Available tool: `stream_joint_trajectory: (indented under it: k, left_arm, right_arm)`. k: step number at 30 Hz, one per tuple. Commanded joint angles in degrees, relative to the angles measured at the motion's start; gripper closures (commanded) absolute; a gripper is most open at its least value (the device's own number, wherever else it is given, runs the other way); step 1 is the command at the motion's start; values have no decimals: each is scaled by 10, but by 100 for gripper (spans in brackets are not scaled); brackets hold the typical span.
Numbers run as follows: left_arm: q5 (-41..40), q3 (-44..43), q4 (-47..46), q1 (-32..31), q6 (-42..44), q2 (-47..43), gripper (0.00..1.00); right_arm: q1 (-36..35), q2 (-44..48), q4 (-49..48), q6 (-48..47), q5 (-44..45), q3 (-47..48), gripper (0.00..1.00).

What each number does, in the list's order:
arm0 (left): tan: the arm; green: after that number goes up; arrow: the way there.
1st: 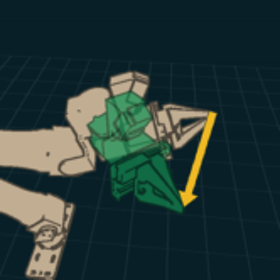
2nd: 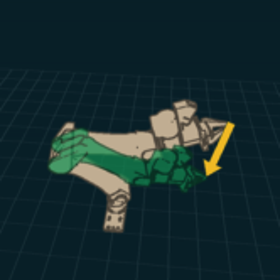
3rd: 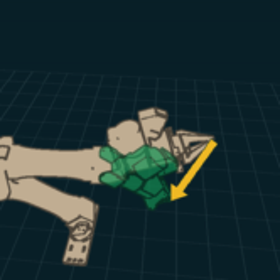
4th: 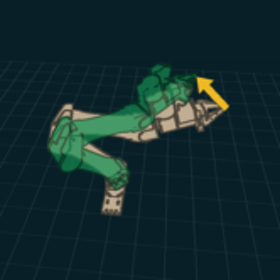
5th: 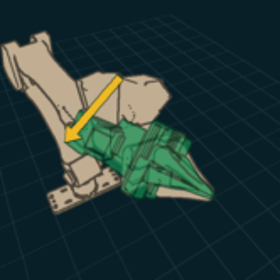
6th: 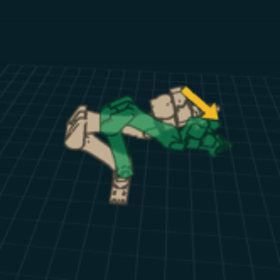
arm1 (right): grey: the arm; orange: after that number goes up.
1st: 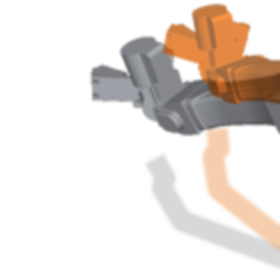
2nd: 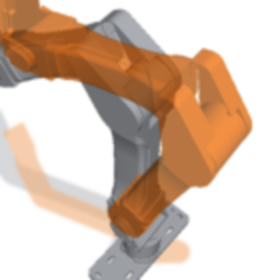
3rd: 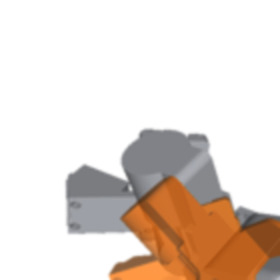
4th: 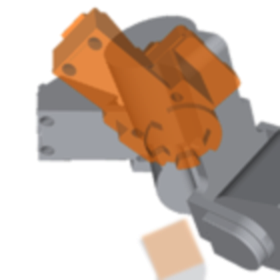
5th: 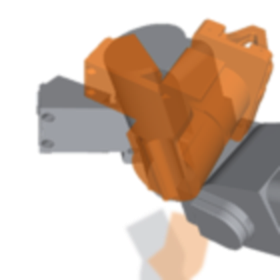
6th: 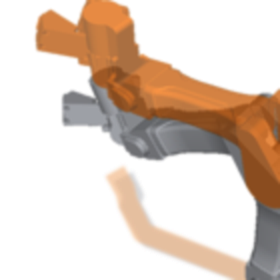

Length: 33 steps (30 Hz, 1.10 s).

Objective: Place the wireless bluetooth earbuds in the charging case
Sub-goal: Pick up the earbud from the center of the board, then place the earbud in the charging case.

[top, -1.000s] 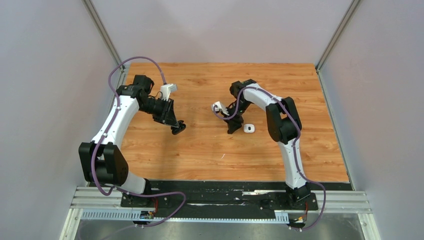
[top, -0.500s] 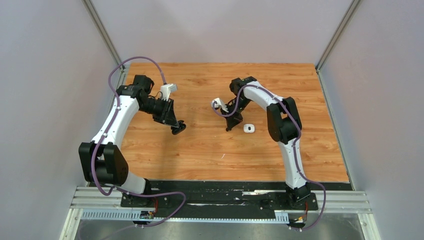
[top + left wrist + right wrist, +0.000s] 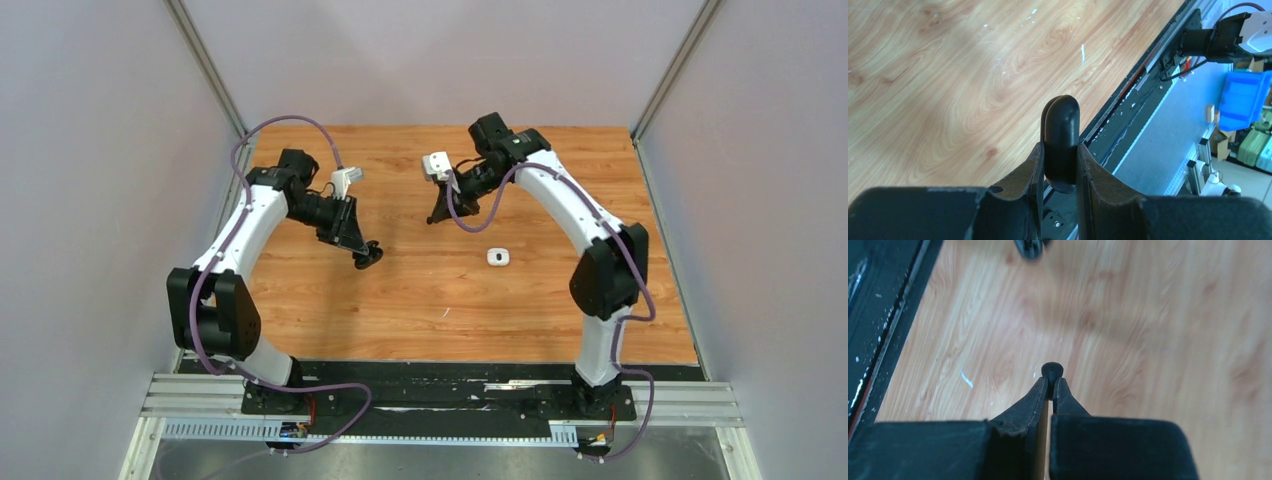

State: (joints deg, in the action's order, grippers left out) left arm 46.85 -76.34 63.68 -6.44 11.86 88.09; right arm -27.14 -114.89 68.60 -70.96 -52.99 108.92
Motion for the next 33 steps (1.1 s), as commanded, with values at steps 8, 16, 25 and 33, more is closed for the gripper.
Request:
stream_joint_trajectory:
  k: [8, 16, 25, 33]
  left_arm:
    - [69, -71, -17, -45, -21, 31, 100]
    - [99, -83, -11, -46, -14, 31, 100]
    - [117, -84, -7, -47, -10, 29, 100]
    - [137, -88, -6, -47, -10, 27, 100]
  right_arm:
    - [-96, 150, -181, 28, -53, -72, 100]
    - [-118, 128, -195, 45, -51, -76, 100]
    - [-126, 118, -198, 30, -54, -75, 100]
    - [-134, 103, -196, 16, -49, -72, 100]
